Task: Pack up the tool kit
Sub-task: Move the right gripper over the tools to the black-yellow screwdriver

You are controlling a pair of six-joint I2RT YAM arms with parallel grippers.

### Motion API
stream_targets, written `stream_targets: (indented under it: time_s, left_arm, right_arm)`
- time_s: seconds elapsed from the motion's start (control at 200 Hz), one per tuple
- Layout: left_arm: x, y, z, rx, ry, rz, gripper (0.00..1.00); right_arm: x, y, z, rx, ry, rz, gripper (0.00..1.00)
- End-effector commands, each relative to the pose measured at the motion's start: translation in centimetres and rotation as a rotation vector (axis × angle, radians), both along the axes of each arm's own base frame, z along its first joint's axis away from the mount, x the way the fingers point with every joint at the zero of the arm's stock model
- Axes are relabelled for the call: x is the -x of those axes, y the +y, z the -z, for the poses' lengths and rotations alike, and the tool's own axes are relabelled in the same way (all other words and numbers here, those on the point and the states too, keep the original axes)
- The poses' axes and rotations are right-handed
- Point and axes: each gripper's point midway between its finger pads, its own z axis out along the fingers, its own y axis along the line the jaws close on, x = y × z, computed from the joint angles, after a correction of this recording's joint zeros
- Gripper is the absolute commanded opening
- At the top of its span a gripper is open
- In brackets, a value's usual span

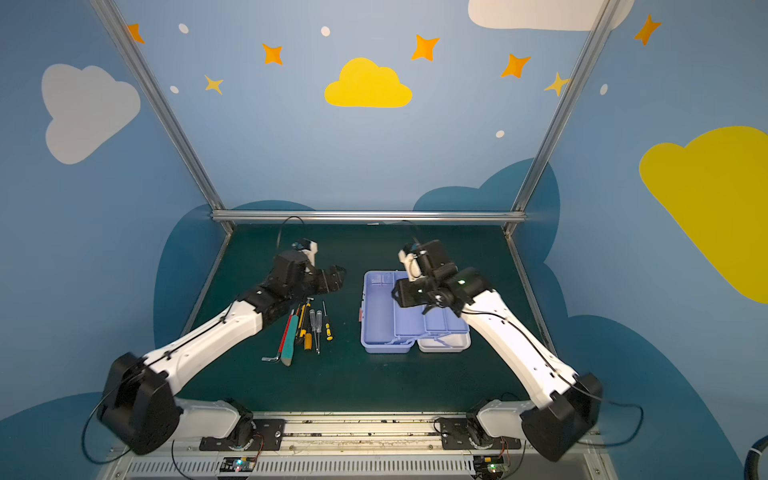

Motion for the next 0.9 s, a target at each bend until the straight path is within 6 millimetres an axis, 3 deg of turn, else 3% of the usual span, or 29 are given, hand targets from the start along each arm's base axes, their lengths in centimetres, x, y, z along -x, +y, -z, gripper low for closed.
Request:
stream_targets:
  time_s: [0.0, 0.1, 0.285, 0.456, 0.711, 0.896]
  left_arm:
    - [2.6, 9.5, 5.4, -0.153, 0.18, -0.312, 1.0]
    - [4.9, 13.5, 7.4, -0.106, 0.242, -0.435, 1.0]
    - [8.4, 16.1, 8.6, -0.073, 0.233, -0.523, 1.0]
    - [10.4, 17.8, 9.0, -0.035, 0.182, -0.599, 1.0]
    - [11.6, 18.5, 10.2, -0.016, 0.179, -0.624, 1.0]
    - [11.5, 18.3, 11.1, -0.006, 0.202, -0.612, 1.0]
  right_arm:
    - [-0.3, 6.2, 2.2, 0.05, 0.021, -0.067, 0.47]
    - [0.5, 10.7, 5.7, 0.109, 0.183, -0.121, 0.48]
    - [1.2, 15.8, 11.3, 0.292, 0.259, -0.205, 0.48]
    - [1.3, 16.6, 14.6, 0.452, 0.244, -0.205, 0.47]
    - [2.9, 17.9, 18.0, 0.475, 0.305, -0.229, 0.46]
    - [2.4, 16.8, 19.3, 0.544, 0.304, -0.196, 0.44]
